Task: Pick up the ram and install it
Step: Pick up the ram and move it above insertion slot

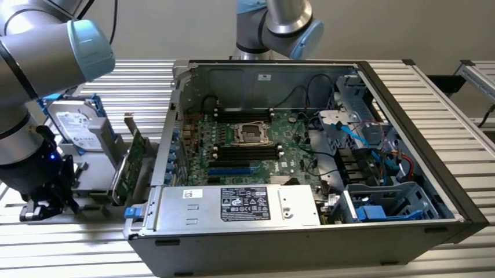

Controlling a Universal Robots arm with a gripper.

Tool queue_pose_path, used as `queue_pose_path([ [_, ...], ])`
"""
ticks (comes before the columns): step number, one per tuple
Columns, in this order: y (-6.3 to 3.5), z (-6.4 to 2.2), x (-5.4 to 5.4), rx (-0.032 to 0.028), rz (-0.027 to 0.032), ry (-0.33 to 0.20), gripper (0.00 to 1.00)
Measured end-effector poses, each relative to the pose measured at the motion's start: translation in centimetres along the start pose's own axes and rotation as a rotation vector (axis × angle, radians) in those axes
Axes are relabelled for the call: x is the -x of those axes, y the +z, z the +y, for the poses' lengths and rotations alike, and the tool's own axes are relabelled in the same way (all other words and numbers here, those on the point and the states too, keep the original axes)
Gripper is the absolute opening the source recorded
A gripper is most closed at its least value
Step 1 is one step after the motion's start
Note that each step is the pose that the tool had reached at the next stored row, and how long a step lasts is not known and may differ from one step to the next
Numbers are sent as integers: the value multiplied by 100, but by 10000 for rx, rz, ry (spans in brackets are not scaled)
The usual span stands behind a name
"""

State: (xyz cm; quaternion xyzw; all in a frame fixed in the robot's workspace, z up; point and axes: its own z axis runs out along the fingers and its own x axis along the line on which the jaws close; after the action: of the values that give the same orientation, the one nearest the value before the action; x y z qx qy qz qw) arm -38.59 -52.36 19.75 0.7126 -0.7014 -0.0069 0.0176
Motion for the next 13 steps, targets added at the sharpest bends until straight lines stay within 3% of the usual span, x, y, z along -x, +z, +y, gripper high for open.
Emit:
queue_pose_path([
  [5, -4, 0, 0, -2, -2, 1, 13],
  [13, -135, 5, -2, 0, 0, 0, 13],
])
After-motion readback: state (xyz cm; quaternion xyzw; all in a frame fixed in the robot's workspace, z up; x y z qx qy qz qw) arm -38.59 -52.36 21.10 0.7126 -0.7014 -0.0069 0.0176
